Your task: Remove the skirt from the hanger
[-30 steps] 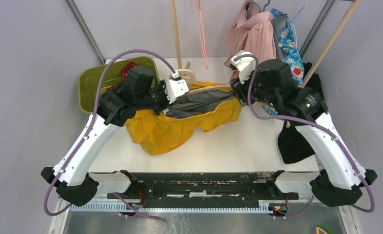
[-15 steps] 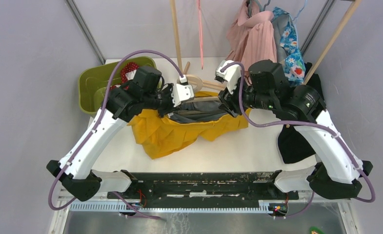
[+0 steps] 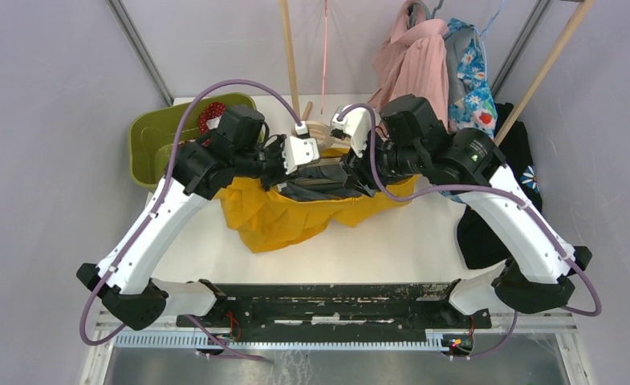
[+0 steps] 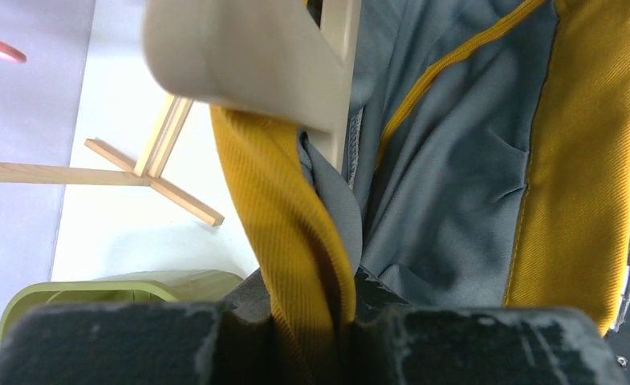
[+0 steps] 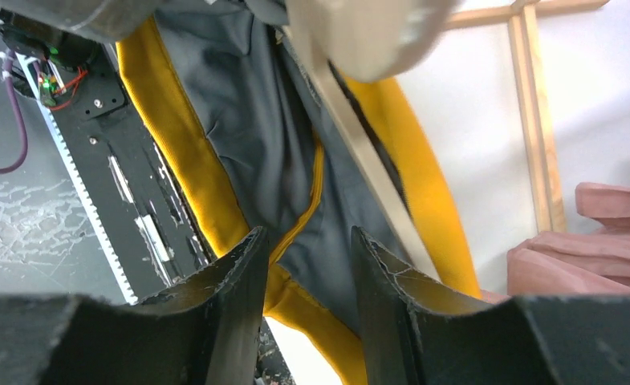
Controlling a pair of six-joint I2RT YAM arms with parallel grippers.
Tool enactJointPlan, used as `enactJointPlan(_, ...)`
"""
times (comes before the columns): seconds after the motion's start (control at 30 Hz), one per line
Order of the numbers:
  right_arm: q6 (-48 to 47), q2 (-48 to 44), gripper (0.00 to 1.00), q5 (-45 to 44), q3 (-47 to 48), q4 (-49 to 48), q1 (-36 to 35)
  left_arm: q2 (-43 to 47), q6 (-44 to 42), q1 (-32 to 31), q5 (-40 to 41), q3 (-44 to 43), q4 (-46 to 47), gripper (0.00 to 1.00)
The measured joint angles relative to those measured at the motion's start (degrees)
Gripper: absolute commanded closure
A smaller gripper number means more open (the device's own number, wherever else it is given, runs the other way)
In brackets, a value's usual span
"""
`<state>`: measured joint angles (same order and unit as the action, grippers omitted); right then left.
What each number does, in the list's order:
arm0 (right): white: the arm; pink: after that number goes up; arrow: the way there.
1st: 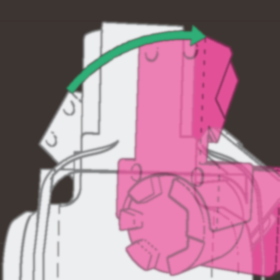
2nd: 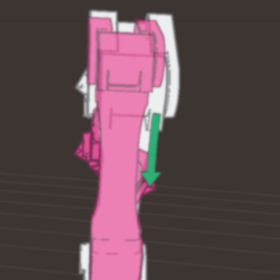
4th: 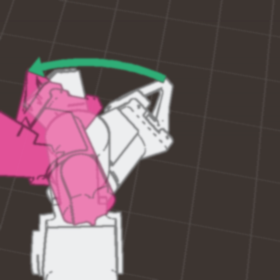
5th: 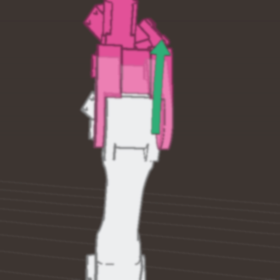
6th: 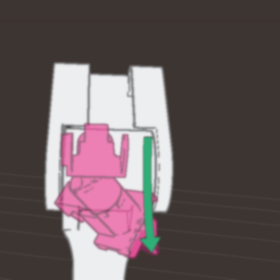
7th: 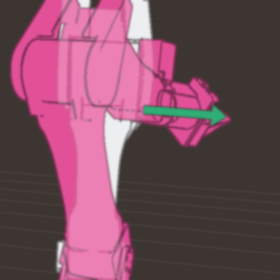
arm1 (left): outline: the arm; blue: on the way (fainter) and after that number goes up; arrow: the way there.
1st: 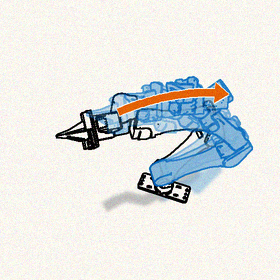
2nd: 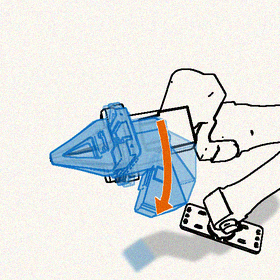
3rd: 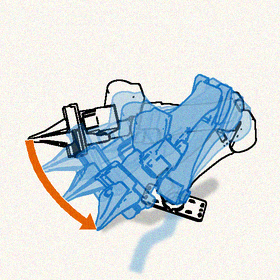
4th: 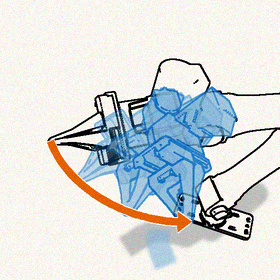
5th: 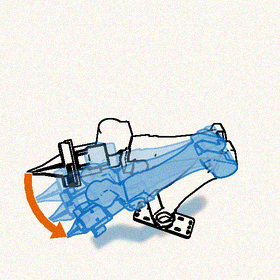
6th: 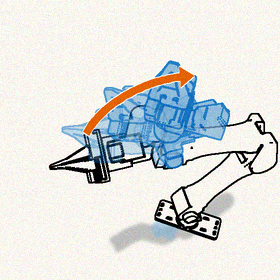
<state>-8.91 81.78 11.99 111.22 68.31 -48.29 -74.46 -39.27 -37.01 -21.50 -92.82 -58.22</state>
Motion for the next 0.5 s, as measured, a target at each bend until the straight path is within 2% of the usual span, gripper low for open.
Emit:
enactJointPlan(0.23,0.04,0.09,0.53,0.35,5.25,-0.15,-0.09,3.28,-0.07,0.00,-0.22,2.01,0.00,0.97)
enactJointPlan(0.5,0.96,1.25,0.54,2.95,5.11,-0.39,-0.68,3.32,-0.07,0.00,-0.50,2.25,-0.02,0.97)
